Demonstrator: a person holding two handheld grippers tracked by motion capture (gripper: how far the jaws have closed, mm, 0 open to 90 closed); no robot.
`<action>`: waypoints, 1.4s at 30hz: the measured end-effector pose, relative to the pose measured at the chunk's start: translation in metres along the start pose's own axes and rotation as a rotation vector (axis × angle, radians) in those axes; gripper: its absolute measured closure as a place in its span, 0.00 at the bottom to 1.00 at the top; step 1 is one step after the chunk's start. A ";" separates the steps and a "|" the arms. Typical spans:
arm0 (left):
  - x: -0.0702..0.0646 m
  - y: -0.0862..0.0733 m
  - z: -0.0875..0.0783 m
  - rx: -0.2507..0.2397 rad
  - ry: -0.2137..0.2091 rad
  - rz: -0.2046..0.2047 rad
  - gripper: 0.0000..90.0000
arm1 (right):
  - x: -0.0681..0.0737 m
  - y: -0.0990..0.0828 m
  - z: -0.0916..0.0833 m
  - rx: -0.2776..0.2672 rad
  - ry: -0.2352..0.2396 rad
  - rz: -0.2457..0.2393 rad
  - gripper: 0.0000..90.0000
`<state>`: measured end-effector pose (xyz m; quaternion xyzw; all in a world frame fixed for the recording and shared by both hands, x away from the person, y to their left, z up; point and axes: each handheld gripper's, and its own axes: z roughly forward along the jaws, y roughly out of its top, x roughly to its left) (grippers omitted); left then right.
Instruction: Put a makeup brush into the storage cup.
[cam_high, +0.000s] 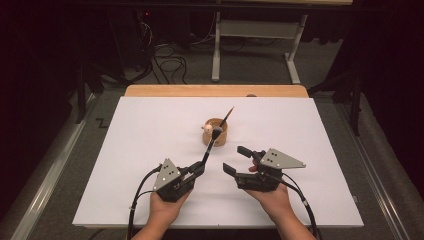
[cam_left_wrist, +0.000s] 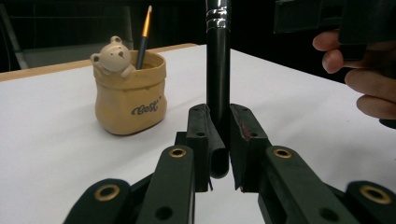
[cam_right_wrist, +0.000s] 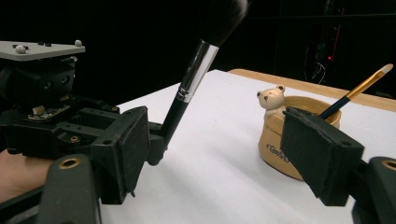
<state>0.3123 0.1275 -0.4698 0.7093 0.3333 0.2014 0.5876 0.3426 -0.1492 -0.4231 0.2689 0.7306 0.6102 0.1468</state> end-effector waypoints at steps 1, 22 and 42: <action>-0.001 0.000 0.000 -0.001 -0.002 0.000 0.88 | 0.001 0.000 0.000 0.000 0.007 0.003 0.30; -0.019 -0.003 0.008 0.011 -0.047 0.035 0.88 | 0.002 -0.002 0.004 -0.001 0.058 0.054 0.46; -0.026 -0.005 0.010 0.015 -0.065 0.050 0.88 | -0.001 -0.003 0.009 -0.008 0.091 0.117 0.59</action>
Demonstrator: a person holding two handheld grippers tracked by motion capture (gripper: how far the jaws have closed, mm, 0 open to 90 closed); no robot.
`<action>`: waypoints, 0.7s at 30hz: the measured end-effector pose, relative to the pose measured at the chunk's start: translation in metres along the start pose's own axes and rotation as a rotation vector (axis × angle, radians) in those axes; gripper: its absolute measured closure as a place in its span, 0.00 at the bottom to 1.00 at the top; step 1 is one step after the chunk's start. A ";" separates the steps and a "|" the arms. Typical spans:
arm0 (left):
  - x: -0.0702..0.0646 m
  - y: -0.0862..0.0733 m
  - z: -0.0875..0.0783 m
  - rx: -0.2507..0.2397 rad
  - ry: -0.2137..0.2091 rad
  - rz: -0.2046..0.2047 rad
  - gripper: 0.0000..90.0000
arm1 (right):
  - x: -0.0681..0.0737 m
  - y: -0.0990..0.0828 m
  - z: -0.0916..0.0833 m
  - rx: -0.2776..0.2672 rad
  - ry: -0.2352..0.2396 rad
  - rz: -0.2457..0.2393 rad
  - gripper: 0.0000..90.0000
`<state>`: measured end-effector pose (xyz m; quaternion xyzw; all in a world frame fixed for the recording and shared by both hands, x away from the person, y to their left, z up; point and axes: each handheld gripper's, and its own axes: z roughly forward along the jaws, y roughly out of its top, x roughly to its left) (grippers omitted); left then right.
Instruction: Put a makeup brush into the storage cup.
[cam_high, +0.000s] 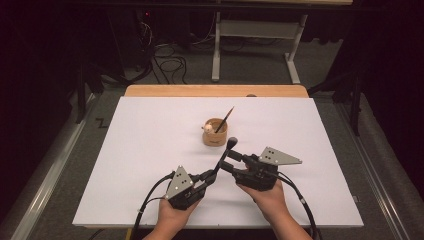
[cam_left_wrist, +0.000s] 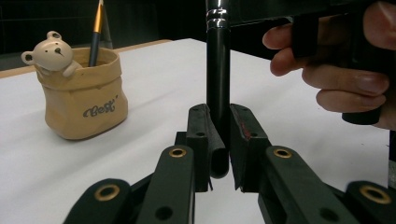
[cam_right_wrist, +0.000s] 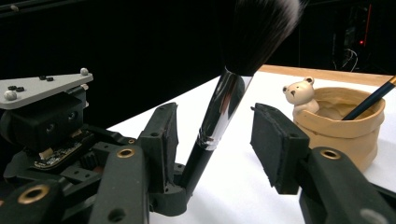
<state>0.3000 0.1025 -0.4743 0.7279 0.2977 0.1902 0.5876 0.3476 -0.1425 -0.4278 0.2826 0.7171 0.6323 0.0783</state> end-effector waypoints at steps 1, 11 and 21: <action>0.000 0.000 0.000 0.000 -0.001 0.000 0.88 | 0.000 0.000 0.000 0.000 -0.001 0.001 0.60; -0.001 0.000 0.001 -0.002 -0.004 0.002 0.88 | 0.000 -0.001 0.002 0.001 0.007 0.021 0.65; -0.002 -0.001 0.001 -0.002 -0.002 0.008 0.88 | -0.002 -0.003 0.004 0.001 0.025 0.055 0.72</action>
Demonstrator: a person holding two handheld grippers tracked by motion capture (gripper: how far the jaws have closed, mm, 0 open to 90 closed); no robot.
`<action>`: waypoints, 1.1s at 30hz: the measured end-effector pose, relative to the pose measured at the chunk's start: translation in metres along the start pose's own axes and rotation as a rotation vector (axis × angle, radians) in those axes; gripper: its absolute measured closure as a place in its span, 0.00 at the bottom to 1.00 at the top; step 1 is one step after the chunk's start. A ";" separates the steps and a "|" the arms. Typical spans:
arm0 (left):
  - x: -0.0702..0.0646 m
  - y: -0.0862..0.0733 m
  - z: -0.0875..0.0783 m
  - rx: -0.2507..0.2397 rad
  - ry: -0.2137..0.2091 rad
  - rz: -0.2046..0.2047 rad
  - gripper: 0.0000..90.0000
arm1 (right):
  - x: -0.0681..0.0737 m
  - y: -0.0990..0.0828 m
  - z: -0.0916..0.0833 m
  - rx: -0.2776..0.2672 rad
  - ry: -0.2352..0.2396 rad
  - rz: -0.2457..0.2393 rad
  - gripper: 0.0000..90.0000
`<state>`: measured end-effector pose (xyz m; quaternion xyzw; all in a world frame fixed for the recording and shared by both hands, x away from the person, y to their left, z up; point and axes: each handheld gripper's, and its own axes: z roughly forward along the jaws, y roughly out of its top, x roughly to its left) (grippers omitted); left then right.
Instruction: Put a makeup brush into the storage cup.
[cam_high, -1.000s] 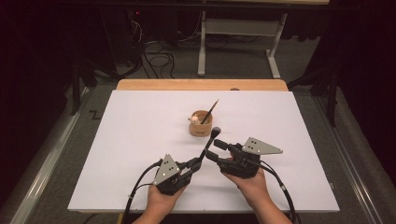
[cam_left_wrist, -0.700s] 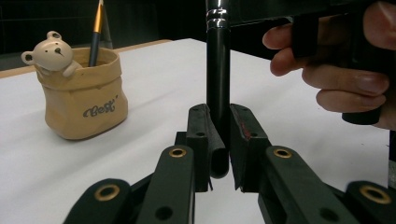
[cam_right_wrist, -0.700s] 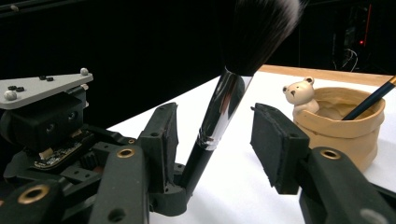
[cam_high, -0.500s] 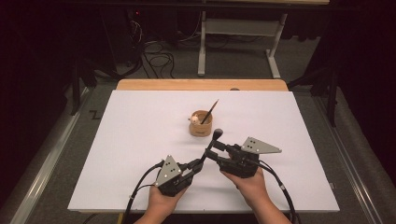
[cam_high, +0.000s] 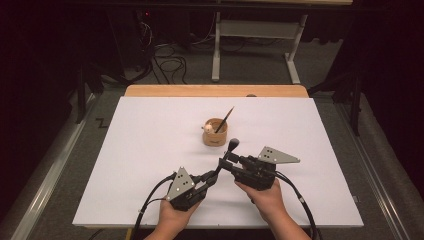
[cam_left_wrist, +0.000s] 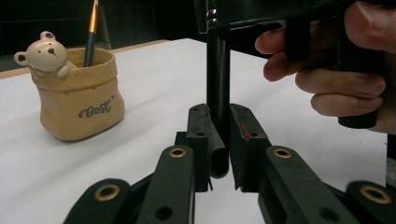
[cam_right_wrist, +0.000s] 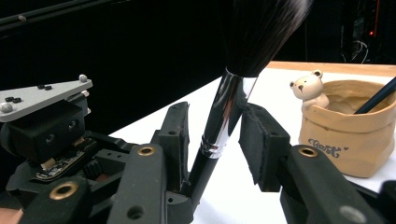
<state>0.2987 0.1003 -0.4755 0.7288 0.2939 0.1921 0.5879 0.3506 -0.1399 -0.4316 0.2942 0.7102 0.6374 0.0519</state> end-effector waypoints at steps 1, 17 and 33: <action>0.000 0.000 0.000 0.000 0.000 0.000 0.88 | 0.000 0.000 0.000 0.000 0.002 0.006 0.73; 0.000 -0.001 0.001 -0.003 0.002 0.001 0.88 | -0.004 -0.001 0.000 -0.011 0.014 0.052 0.83; -0.001 0.000 0.002 0.005 0.006 0.011 0.88 | -0.003 -0.001 0.000 -0.014 0.040 0.057 0.87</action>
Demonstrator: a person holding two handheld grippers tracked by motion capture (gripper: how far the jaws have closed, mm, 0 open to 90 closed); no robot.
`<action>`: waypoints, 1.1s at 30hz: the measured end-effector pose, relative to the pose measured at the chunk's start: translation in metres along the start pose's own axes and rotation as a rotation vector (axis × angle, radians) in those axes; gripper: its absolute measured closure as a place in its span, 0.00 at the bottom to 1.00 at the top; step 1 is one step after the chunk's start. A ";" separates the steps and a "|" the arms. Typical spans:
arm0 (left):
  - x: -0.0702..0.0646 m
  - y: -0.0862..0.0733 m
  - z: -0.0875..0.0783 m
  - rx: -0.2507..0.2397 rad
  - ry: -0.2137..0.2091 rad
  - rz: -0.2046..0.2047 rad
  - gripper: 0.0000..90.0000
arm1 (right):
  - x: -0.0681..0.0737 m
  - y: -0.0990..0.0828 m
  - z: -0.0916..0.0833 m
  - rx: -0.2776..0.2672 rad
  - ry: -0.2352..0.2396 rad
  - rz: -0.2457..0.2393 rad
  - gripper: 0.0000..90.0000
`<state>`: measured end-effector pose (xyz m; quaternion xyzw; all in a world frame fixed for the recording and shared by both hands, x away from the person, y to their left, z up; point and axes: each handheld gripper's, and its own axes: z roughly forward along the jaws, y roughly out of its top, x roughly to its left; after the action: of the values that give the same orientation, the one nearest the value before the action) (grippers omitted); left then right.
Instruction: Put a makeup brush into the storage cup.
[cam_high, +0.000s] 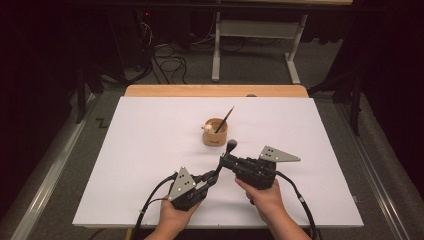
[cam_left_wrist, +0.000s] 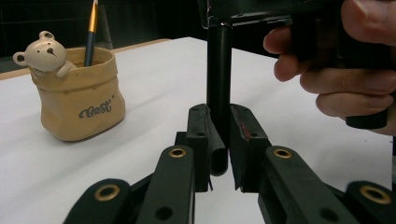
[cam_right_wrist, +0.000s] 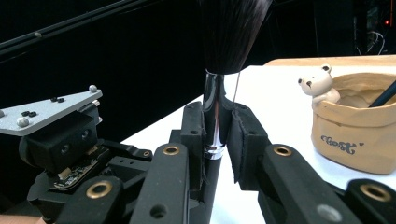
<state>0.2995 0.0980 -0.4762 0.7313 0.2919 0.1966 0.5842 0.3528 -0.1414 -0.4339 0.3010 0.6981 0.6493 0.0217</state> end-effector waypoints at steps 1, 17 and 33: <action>0.000 0.000 0.000 0.001 0.000 0.001 0.88 | 0.000 0.000 0.000 0.001 0.001 0.001 0.87; 0.000 0.000 0.002 0.011 0.009 0.001 0.87 | 0.000 -0.001 0.001 0.006 -0.003 0.009 0.88; 0.002 0.002 0.002 0.004 0.007 -0.006 0.58 | 0.001 -0.001 0.001 0.011 -0.004 -0.009 0.88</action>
<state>0.3025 0.0973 -0.4754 0.7308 0.2967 0.1969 0.5824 0.3522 -0.1397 -0.4346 0.2992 0.7028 0.6450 0.0243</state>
